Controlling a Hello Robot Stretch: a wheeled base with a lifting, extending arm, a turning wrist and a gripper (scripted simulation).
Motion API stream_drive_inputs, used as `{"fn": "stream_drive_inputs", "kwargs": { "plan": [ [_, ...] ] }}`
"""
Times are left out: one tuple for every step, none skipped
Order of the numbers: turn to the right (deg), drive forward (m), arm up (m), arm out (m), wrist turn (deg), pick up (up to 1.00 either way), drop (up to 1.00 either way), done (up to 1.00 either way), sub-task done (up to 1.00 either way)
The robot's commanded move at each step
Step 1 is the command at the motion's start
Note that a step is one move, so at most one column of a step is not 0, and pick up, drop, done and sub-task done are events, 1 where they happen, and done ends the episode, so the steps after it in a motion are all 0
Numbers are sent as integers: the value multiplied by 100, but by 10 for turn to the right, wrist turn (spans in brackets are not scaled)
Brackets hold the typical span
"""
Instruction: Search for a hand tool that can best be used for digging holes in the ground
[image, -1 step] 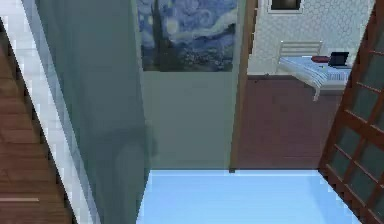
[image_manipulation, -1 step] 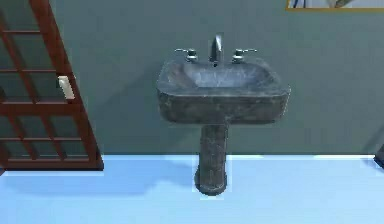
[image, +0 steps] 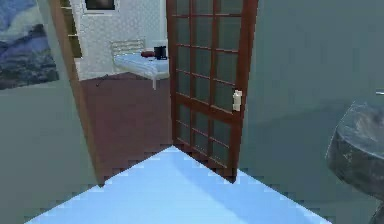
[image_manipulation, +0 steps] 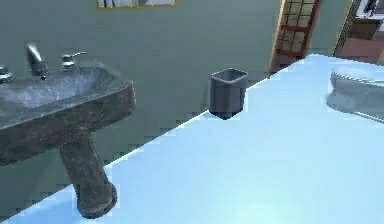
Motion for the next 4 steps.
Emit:
{"fn": "stream_drive_inputs", "kwargs": {
  "plan": [
    [450,0,0,0,0,0,0,0,0],
    [450,0,0,0,0,0,0,0,0],
    [240,0,0,0,0,0,0,0,0],
    [30,0,0,0,0,0,0,0,0]
  ]
}}
